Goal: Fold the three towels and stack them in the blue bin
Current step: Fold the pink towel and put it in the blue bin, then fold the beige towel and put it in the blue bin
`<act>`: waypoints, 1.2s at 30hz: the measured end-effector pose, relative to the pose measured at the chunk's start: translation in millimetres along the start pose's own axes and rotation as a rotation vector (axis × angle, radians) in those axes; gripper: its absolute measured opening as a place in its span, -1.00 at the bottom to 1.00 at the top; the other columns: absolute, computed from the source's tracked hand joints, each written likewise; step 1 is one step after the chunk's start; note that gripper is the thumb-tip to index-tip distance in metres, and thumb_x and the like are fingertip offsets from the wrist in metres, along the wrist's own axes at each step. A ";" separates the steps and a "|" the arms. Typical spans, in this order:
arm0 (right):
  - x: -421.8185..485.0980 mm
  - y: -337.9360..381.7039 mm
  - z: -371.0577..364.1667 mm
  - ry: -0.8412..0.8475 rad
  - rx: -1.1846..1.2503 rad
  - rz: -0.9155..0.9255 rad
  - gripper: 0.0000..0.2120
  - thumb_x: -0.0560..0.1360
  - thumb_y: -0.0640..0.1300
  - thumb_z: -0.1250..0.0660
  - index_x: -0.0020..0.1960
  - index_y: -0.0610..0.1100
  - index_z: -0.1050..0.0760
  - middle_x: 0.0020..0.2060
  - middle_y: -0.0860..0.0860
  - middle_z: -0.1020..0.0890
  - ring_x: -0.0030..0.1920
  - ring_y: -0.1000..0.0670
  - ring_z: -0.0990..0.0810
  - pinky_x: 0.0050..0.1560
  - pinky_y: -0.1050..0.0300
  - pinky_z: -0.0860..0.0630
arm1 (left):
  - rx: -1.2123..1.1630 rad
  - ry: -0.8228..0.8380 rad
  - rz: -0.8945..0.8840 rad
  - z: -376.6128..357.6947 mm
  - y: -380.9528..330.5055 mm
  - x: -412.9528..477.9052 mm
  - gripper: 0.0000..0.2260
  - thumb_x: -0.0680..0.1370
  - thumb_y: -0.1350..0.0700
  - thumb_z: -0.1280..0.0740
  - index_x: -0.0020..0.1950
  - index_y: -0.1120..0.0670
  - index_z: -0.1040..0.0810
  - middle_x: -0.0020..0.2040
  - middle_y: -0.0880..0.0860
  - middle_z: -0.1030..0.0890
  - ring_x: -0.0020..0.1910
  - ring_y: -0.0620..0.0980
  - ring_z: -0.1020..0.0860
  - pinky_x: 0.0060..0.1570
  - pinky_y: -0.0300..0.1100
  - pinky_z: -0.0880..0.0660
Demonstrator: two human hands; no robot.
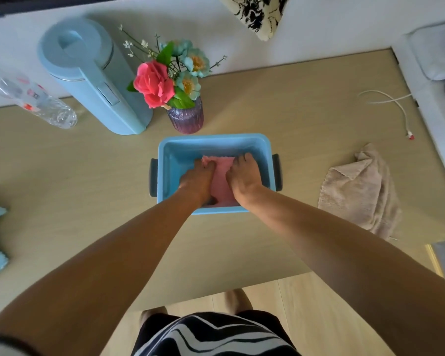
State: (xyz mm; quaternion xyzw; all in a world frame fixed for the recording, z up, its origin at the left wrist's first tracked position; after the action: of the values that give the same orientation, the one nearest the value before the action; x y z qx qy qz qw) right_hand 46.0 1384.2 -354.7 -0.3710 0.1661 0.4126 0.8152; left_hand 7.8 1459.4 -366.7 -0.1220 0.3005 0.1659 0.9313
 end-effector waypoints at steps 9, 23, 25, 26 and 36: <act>-8.0 -23.1 25.3 -0.102 0.418 -0.015 -0.81 0.54 -0.21 -0.32 0.14 -0.11 -0.56 0.12 -0.06 -0.60 0.20 -0.10 -0.55 0.23 0.04 -0.41 | -0.013 -0.039 0.006 23.3 5.8 -13.8 -0.19 0.34 -0.05 -0.56 0.47 0.09 -0.24 0.25 0.18 -0.43 0.13 0.26 -0.56 -0.03 0.08 -0.53; -179.9 -161.6 -95.9 -0.827 1.333 -0.795 -0.80 0.44 -0.19 -0.44 0.05 -0.08 -0.55 -0.12 0.05 -0.55 -0.16 0.07 -0.52 -0.11 0.06 -0.53 | -0.830 -0.217 -0.398 82.6 -103.2 -123.1 -0.77 0.47 0.11 -0.46 0.12 0.05 -0.60 -0.14 -0.02 -0.64 -0.28 -0.15 -0.59 -0.11 -0.27 -0.57; -170.8 -157.7 -146.5 -0.631 1.310 -0.867 -0.73 0.44 -0.14 -0.45 0.11 -0.12 -0.54 -0.02 -0.04 -0.54 -0.05 -0.06 -0.57 -0.02 -0.04 -0.56 | -0.875 -0.159 -0.433 73.8 -124.4 -125.6 -0.78 0.49 0.10 -0.45 0.12 0.04 -0.60 -0.13 -0.01 -0.65 -0.24 -0.14 -0.61 -0.11 -0.25 -0.58; -166.1 -152.4 -172.3 -0.493 1.276 -0.880 -0.67 0.44 -0.11 -0.46 0.16 -0.15 -0.51 0.04 -0.09 -0.53 0.03 -0.14 -0.57 0.04 -0.08 -0.55 | -0.885 -0.119 -0.442 67.4 -134.1 -125.9 -0.79 0.49 0.08 -0.44 0.11 0.02 -0.60 -0.12 -0.02 -0.65 -0.23 -0.14 -0.62 -0.11 -0.24 -0.58; -146.3 -114.0 -258.7 -0.097 0.982 -0.834 -0.56 0.47 0.06 -0.40 0.26 -0.10 -0.45 0.18 -0.08 -0.46 0.19 -0.16 -0.51 0.08 -0.11 -0.53 | -0.912 -0.106 -0.335 54.0 -123.5 -128.2 -0.87 0.52 0.09 -0.42 0.06 0.02 -0.62 -0.12 -0.06 -0.65 -0.16 -0.22 -0.58 -0.19 -0.51 -0.45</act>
State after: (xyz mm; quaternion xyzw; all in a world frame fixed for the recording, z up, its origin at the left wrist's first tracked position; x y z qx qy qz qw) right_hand 57.5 1068.1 -390.2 0.0311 0.1405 -0.0466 0.9885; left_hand -15.0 1333.8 -231.3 -0.5557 0.1258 0.1344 0.8108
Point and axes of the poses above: each hand's wrist, its own x-axis towards the middle knuckle, its own z-axis out of the back of the hand, y = z × x, the point moved 10 cm from there along x, towards the middle knuckle
